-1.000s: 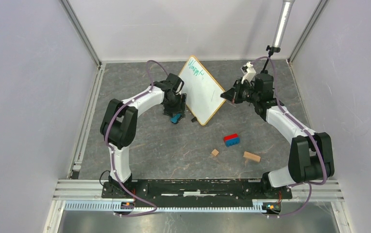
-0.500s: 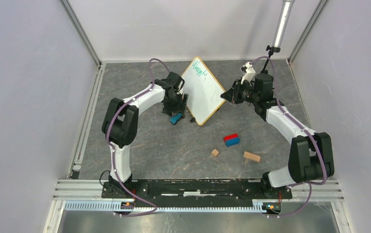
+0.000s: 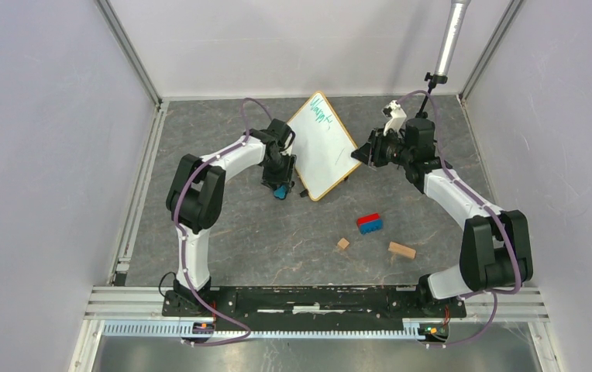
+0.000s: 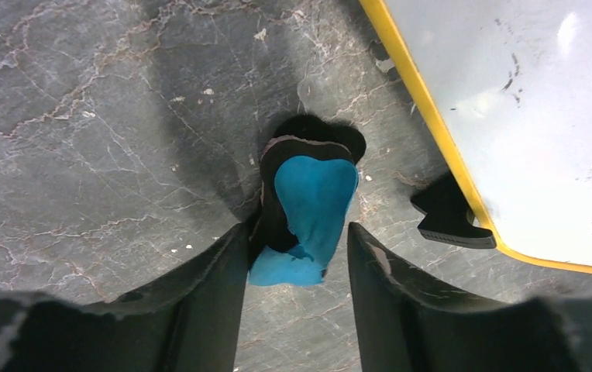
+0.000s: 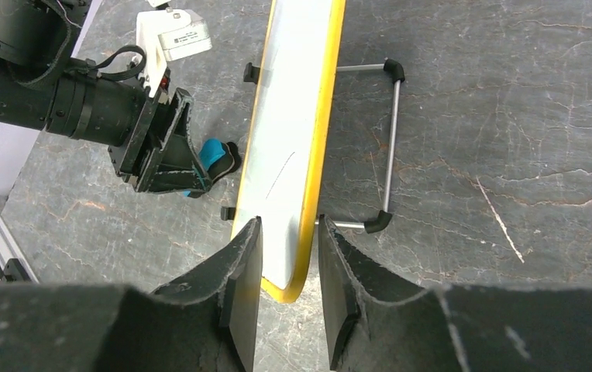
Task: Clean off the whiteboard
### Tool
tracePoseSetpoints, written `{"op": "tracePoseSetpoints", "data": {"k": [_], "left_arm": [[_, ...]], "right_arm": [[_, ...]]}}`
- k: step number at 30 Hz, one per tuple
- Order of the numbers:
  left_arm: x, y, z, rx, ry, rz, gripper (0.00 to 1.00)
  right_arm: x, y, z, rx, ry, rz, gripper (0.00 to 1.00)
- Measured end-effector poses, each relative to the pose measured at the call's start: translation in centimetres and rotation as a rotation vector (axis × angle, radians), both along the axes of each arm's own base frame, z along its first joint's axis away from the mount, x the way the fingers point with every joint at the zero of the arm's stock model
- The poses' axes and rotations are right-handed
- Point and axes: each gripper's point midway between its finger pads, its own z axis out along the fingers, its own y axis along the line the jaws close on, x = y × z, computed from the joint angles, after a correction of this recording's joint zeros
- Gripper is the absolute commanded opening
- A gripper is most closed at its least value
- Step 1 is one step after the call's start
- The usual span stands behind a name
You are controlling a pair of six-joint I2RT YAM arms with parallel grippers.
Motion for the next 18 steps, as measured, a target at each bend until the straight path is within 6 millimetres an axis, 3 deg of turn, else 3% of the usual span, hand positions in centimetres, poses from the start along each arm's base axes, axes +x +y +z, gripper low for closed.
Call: {"op": "tracePoseSetpoints", "data": {"k": [5, 11, 18], "left_arm": [[-0.3, 0.2, -0.3, 0.007, 0.01, 0.0, 0.56], [-0.5, 0.3, -0.5, 0.009, 0.015, 0.001, 0.61], [-0.3, 0.0, -0.4, -0.002, 0.009, 0.0, 0.45]], "right_arm": [[0.2, -0.1, -0.5, -0.012, 0.007, -0.011, 0.52], [0.5, -0.3, -1.3, -0.022, 0.025, -0.023, 0.53], [1.2, -0.1, -2.4, -0.016, 0.06, -0.024, 0.41]]}}
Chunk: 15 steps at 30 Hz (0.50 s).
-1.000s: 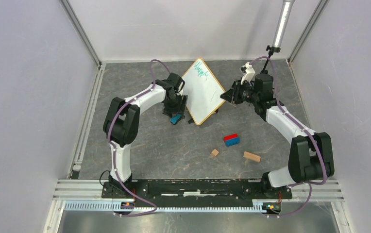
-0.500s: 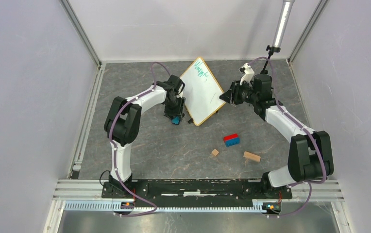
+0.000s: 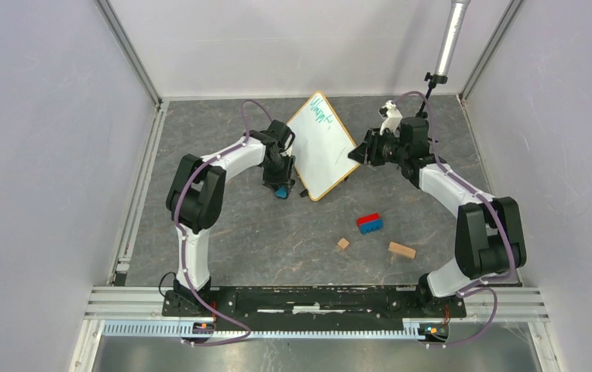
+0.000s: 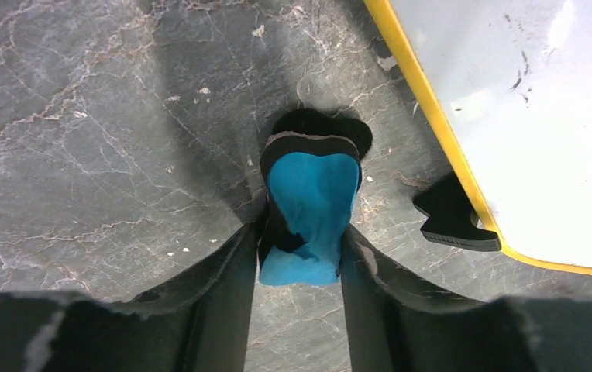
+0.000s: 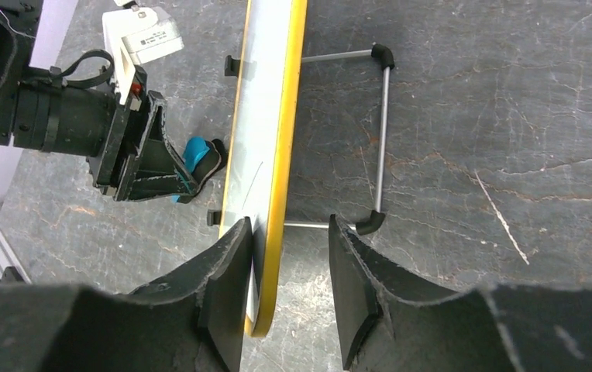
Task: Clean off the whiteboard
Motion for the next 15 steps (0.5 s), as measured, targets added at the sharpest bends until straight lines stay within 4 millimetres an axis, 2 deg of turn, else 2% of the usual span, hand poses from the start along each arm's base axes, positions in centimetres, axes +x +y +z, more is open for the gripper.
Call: {"op": "tracePoseSetpoints", "data": {"k": [5, 9, 10, 15], "left_arm": [[0.2, -0.1, 0.0, -0.006, -0.005, 0.002, 0.37], [0.5, -0.3, 0.4, -0.017, -0.02, 0.013, 0.36], [0.6, -0.4, 0.7, -0.023, -0.028, 0.018, 0.35], [2.0, -1.4, 3.1, -0.091, -0.098, 0.034, 0.35]], "right_arm": [[0.4, 0.5, 0.5, 0.022, -0.003, 0.006, 0.25], [0.3, 0.7, 0.6, 0.032, 0.0, 0.011, 0.03], [0.3, 0.7, 0.7, 0.044, 0.009, 0.004, 0.0], [-0.1, 1.2, 1.3, 0.08, 0.023, 0.019, 0.0]]}}
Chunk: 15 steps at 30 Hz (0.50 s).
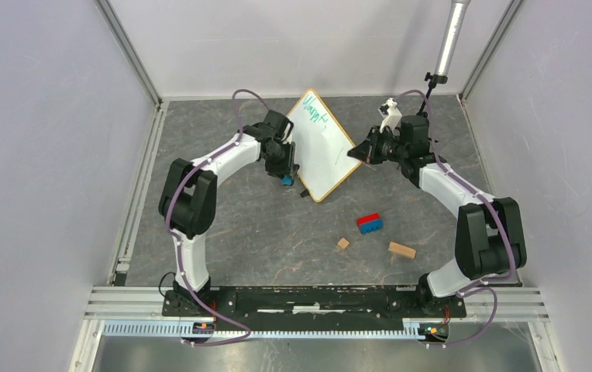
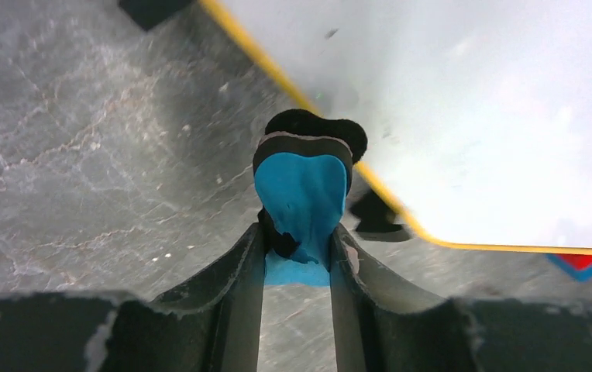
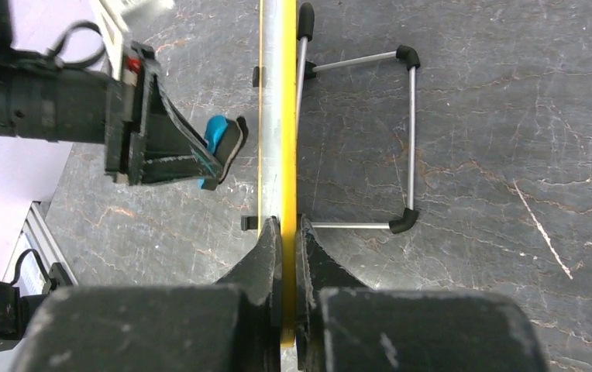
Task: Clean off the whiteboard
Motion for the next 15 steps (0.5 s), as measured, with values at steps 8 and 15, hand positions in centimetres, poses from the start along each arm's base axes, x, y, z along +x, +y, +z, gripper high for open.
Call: {"op": "tracePoseSetpoints", "data": {"k": [8, 15], "left_arm": [[4.1, -3.4, 6.1, -0.234, -0.186, 0.067, 0.35], [9.0, -4.9, 10.0, -0.428, -0.31, 0.178, 0.36]], "right_arm": [[-1.3, -0.2, 0.0, 0.001, 0.004, 0.006, 0.0], [-1.7, -0.4, 0.0, 0.004, -0.001, 0.006, 0.0]]}}
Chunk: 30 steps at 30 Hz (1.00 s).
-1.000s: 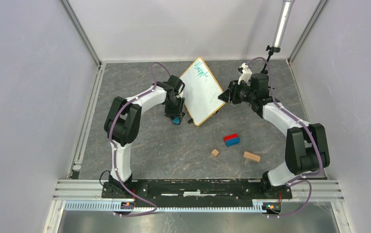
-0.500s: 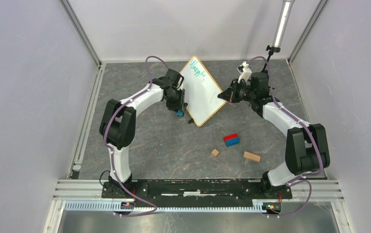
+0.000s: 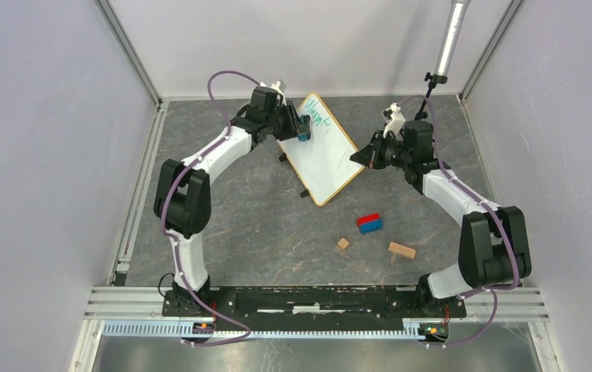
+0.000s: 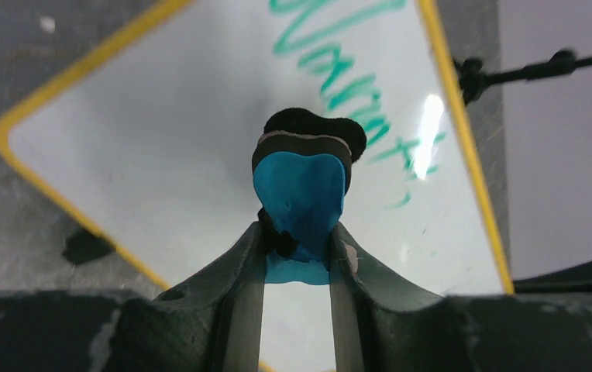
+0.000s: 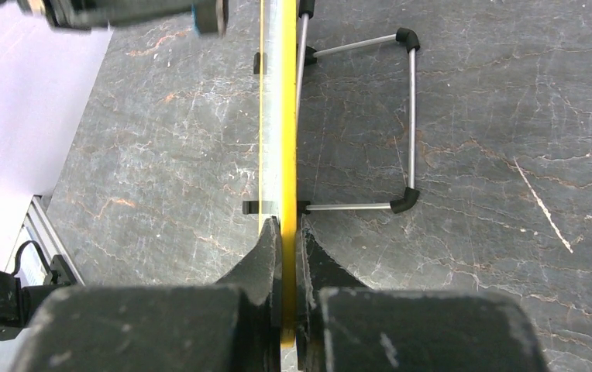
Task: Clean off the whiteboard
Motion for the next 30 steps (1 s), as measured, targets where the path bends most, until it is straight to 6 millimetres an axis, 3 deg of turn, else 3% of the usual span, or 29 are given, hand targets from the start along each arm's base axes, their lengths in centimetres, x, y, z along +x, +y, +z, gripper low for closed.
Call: {"op": "tracePoseSetpoints", "data": {"k": [7, 13, 20, 30], "left_arm": [[5.3, -1.8, 2.7, -0.152, -0.084, 0.028, 0.52], [6.3, -3.1, 2.8, -0.196, -0.075, 0.011, 0.72], [6.6, -3.1, 2.9, -0.191, -0.073, 0.023, 0.54], [6.8, -2.5, 2.3, -0.181, -0.043, 0.077, 0.36]], "right_arm": [[0.0, 0.0, 0.0, 0.001, -0.002, 0.001, 0.0], [0.0, 0.0, 0.0, 0.001, -0.001, 0.002, 0.0], [0.0, 0.0, 0.0, 0.002, -0.001, 0.002, 0.0], [0.0, 0.1, 0.0, 0.0, -0.002, 0.002, 0.0]]}}
